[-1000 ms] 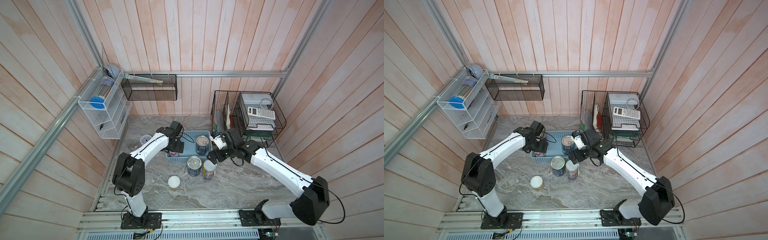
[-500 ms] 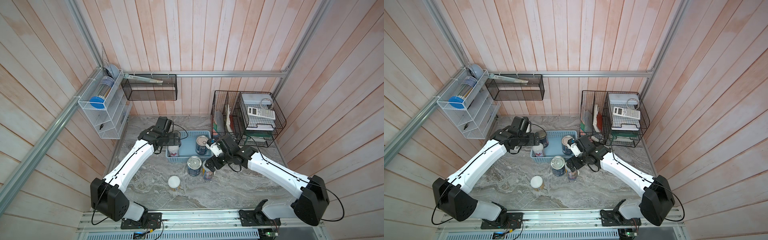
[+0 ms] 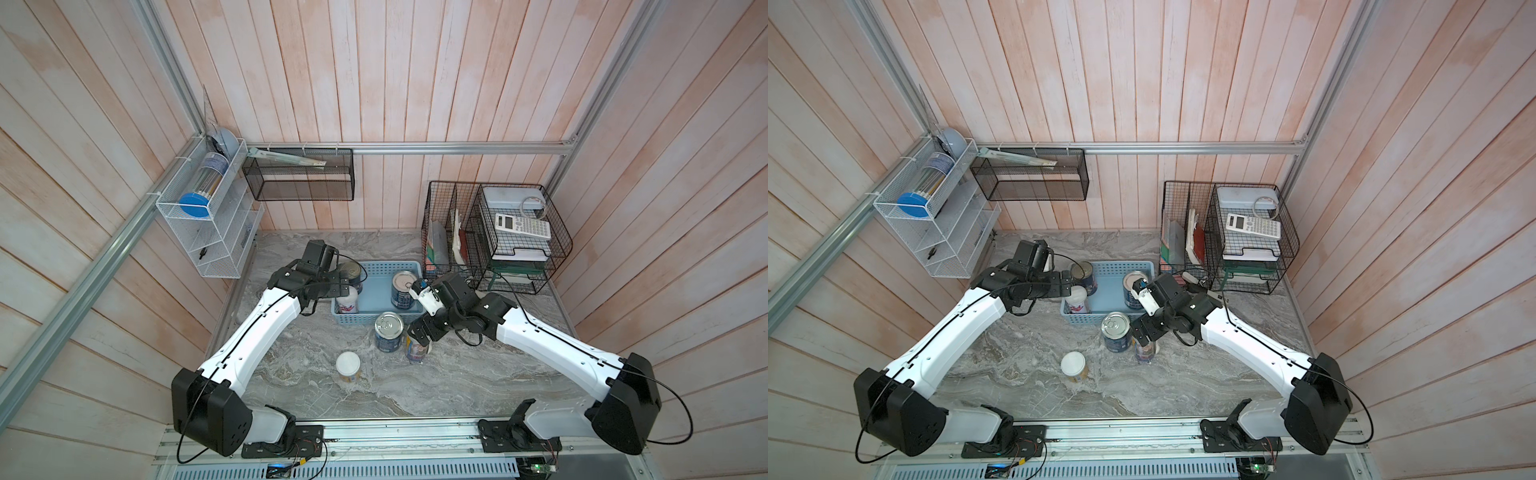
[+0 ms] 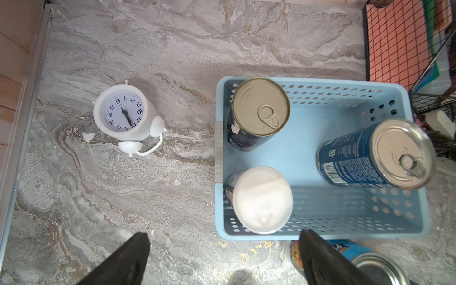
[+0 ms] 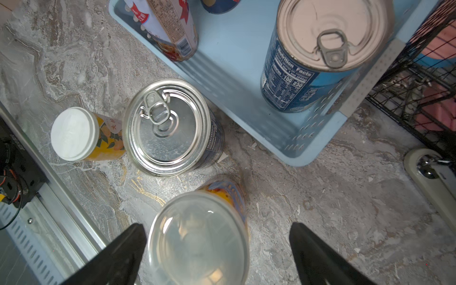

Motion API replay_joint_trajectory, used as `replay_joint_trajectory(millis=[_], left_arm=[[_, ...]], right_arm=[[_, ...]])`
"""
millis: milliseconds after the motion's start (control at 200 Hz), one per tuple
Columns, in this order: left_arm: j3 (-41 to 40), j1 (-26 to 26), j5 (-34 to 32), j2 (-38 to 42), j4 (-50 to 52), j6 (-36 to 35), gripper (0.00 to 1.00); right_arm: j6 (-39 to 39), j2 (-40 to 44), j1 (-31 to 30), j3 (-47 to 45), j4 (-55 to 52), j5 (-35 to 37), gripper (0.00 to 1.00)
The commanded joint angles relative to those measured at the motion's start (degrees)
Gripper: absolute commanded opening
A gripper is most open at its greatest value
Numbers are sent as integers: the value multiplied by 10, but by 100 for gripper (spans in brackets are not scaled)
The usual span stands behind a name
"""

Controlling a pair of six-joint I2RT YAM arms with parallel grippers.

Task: Put the canned food in the basket
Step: Pick up the canned food from the center of the board.

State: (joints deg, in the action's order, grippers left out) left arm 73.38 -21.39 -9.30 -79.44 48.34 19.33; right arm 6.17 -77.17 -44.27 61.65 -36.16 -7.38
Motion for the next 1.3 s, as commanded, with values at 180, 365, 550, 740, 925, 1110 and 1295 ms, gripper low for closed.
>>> replay_joint_trajectory(millis=[180, 365, 550, 740, 925, 1110, 1295], left_arm=[[-27, 6, -2, 24, -9, 7, 100], [-32, 6, 0, 26, -11, 7, 100], [-54, 8, -6, 31, -28, 11, 100], [-104, 19, 0, 51, -55, 20, 100], [-148, 29, 7, 67, -81, 33, 100], [-160, 43, 7, 83, -90, 35, 100], [-165, 56, 16, 85, -92, 32, 100]], right_arm=[[4, 7, -9, -45, 9, -5, 98], [3, -10, -9, -63, 25, 2, 98], [5, -25, -9, -56, 41, 32, 92], [1, -27, -9, -33, 13, 42, 63], [3, -10, -15, 17, -38, 59, 47], [1, -7, -18, 106, -106, 83, 46], [-18, -10, -18, 172, -110, 109, 47]])
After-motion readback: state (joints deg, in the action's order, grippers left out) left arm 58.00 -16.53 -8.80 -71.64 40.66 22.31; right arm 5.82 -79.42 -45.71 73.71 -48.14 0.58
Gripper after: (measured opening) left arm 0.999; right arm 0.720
